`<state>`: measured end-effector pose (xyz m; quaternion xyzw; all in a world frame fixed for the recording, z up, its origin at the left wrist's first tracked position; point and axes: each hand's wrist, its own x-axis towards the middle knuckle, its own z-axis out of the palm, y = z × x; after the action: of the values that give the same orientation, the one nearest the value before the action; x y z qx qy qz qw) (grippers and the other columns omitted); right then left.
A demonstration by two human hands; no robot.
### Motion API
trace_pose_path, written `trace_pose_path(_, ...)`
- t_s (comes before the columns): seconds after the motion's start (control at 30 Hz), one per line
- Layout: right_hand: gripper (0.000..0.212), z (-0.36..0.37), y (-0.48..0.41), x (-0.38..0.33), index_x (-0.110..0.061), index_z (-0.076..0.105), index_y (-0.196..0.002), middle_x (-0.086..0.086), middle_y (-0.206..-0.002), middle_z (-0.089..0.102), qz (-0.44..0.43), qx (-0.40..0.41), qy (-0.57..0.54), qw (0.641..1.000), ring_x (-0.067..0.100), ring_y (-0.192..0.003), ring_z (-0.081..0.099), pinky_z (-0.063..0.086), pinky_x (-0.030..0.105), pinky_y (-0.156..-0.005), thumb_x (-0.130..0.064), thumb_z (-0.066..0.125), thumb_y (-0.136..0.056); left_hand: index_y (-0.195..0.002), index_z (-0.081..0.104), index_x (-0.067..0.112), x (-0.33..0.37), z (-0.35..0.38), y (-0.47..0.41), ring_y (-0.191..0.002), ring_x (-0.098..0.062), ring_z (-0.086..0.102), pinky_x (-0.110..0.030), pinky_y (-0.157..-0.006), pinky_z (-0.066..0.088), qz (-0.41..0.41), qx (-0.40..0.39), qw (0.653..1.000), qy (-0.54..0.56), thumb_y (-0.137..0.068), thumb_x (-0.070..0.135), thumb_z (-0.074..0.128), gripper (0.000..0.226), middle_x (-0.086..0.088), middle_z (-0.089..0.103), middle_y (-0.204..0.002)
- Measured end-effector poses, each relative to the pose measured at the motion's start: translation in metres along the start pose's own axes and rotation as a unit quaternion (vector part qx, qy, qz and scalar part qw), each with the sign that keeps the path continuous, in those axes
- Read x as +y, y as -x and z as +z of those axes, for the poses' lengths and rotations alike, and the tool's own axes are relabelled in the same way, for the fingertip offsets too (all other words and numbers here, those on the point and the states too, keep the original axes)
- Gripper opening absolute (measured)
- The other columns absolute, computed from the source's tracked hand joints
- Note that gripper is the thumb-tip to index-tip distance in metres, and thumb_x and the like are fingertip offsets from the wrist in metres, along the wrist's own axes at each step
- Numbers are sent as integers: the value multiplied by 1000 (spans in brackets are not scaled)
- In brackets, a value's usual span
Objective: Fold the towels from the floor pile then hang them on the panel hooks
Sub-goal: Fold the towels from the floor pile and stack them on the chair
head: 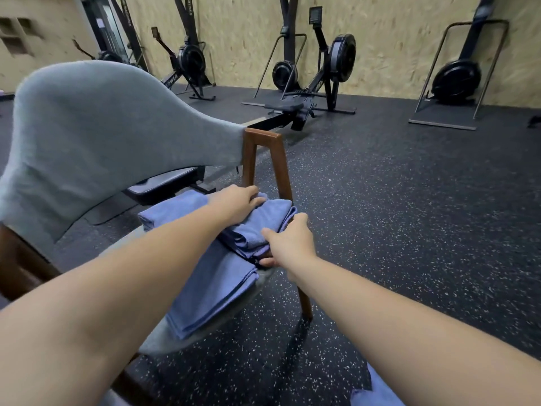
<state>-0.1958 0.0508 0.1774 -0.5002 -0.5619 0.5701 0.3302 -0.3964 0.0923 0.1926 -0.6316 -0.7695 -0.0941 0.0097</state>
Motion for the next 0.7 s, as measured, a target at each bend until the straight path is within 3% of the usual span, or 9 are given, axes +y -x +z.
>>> trace_pose_path(0.1, 47, -3, -2, 2, -19, 36, -114, 20, -108, 68, -35, 7, 49, 998, 34, -59, 77, 65, 48, -54, -14, 77, -93, -103, 38, 23, 4, 6, 2, -89, -37, 64, -41, -64, 41, 7, 61, 997, -54, -107, 59, 49, 38, -8, 61, -94)
trace_pose_path(0.2, 44, -15, 5, -1, -17, 36, -117, 21, -92, 74, -34, -15, 44, 998, 31, -55, 76, 66, 47, -56, -8, 72, -95, -105, 45, 16, 13, 3, 3, -94, -38, 62, -41, -63, 39, 35, 122, 989, -82, -104, 45, 58, 32, -10, 55, -102)
trace_pose_path(0.33, 44, -44, 17, 6, -29, 33, -124, 16, -89, 75, -50, -24, 70, 996, 27, -55, 74, 66, 47, -56, -11, 64, -97, -101, 52, 16, 28, 3, 6, -100, -41, 63, -45, -77, 50, 4, 41, 999, -27, -108, 41, 51, 26, -14, 61, -104)
trace_pose_path(0.5, 38, -92, 42, 22, -29, 45, -130, 11, -82, 76, -68, -25, 113, 991, 21, -56, 70, 63, 40, -54, -12, 59, -99, -139, 50, 26, 46, 12, 28, -130, -39, 45, -53, -107, 39, -33, -27, 998, -36, -106, 66, 34, 54, -13, 46, -138)
trace_pose_path(0.63, 33, -121, 66, 34, -27, 50, -129, 12, -83, 76, -60, -26, 116, 991, 20, -56, 69, 60, 36, -53, -12, 58, -101, -160, 34, 38, 66, 13, 50, -151, -37, 28, -62, -116, 27, -46, -69, 995, -48, -102, 75, 25, 69, -10, 31, -163)
trace_pose_path(0.7, 32, -136, 77, 40, -27, 52, -128, 11, -82, 76, -62, -19, 117, 991, 21, -57, 69, 61, 40, -54, -12, 58, -100, -160, 33, 35, 81, 7, 57, -148, -37, 34, -60, -114, 31, -32, -69, 996, -50, -102, 76, 30, 71, -9, 34, -162)
